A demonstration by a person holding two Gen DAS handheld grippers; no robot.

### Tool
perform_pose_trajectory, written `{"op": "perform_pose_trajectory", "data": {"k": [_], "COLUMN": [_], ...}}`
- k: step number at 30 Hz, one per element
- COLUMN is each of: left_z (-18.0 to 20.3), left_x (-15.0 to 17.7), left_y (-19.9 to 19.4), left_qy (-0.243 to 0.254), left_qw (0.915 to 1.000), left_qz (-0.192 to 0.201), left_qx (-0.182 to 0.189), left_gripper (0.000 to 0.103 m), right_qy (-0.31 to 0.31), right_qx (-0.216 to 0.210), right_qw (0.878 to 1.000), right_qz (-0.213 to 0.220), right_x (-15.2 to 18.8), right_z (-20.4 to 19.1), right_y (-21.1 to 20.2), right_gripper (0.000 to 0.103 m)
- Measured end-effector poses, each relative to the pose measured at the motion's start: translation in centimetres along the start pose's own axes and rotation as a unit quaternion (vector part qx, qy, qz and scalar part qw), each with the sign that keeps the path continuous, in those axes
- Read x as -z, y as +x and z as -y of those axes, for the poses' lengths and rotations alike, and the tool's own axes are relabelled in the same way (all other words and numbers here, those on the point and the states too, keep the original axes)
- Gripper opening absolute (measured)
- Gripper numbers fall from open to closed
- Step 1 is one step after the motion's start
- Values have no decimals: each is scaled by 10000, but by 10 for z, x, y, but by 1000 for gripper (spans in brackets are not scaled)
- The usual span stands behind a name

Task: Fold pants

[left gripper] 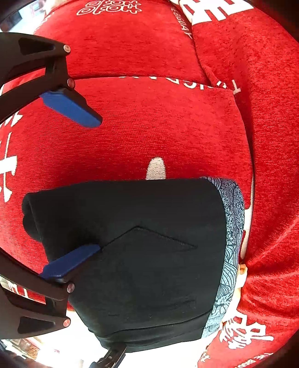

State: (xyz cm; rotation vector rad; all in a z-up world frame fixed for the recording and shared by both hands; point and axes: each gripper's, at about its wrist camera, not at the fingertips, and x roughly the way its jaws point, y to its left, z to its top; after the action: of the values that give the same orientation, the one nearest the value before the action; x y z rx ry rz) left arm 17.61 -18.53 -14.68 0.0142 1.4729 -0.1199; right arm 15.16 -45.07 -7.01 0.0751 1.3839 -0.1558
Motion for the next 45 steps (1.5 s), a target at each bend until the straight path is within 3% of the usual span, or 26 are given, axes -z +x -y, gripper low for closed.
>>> {"op": "perform_pose_trajectory", "data": {"k": [8, 14, 24, 34, 38, 45], "left_z": [0, 2, 13, 18, 15, 1], "left_x": [0, 1, -3, -10, -13, -28], "left_y": [1, 0, -3, -2, -2, -6], "left_qy": [-41, -94, -115, -8, 8, -268], "left_qw": [10000, 9999, 9987, 9973, 9975, 9987], "left_qz": [40, -27, -225, -458, -543, -434], "left_qx": [0, -63, -434, -578, -462, 66], "left_gripper": [102, 102, 102, 102, 101, 101], "right_qy": [13, 212, -182, -568, -491, -311], "right_qx": [-106, -486, -1035, -1597, -1916, -2435], "right_qw": [9999, 9984, 9920, 9813, 9755, 9659], "right_qz": [4, -210, -705, -908, -966, -820], "right_x": [1, -2, -18, -42, -56, -68], "right_z": [5, 20, 37, 52, 67, 88], "right_y": [2, 6, 16, 21, 26, 26], "right_gripper": [64, 68, 75, 76, 76, 76]}}
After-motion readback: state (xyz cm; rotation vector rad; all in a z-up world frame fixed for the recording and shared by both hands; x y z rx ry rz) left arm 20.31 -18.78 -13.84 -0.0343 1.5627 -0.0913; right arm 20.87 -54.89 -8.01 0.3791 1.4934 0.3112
